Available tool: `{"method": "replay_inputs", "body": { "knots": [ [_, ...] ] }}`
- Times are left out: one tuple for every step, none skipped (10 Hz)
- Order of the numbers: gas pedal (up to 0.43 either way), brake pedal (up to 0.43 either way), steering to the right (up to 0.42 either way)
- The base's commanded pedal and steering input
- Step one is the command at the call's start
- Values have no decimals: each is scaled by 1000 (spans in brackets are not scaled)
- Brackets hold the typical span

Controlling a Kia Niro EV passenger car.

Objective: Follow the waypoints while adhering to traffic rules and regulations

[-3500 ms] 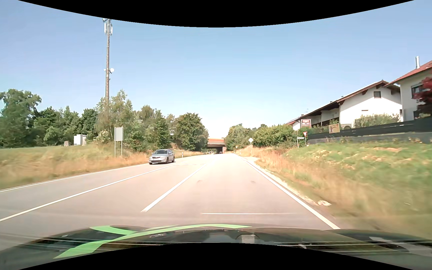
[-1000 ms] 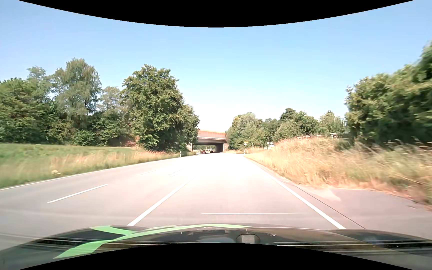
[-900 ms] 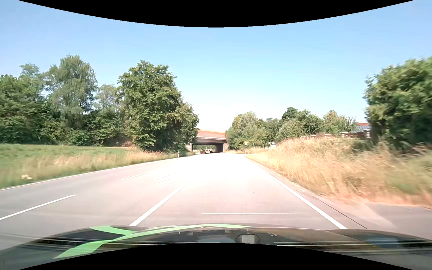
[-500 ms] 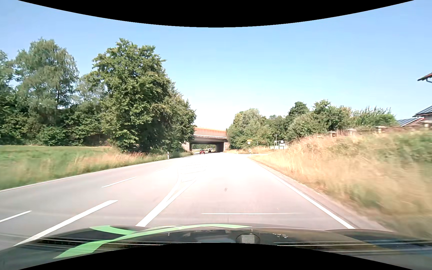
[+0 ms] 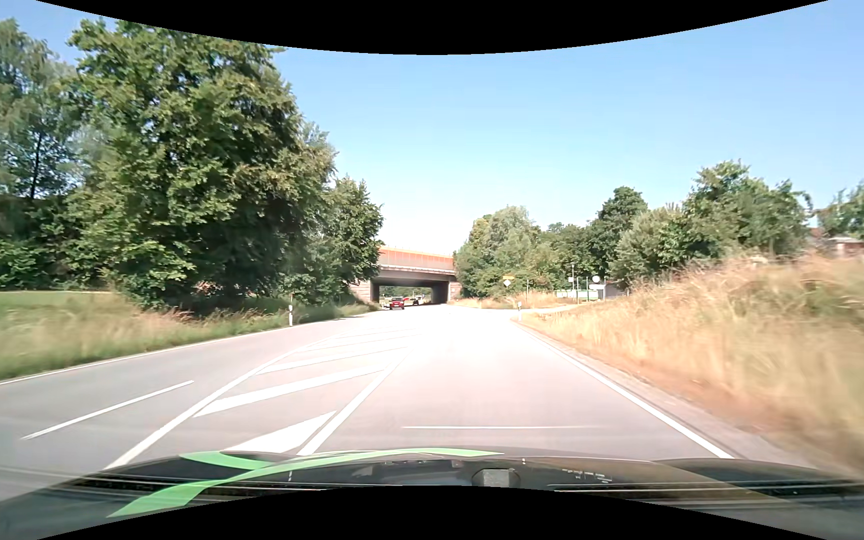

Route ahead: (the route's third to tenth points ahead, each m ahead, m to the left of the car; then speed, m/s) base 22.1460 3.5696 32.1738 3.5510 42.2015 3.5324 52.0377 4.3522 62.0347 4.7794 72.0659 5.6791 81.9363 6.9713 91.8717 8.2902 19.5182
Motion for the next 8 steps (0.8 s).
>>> {"method": "replay_inputs", "body": {
  "knots": [
    [189, 0, -5],
    [177, 0, -5],
    [169, 0, -5],
    [169, 0, -5],
    [150, 0, -4],
    [150, 0, -5],
    [130, 0, -4],
    [118, 0, -5]
  ]
}}
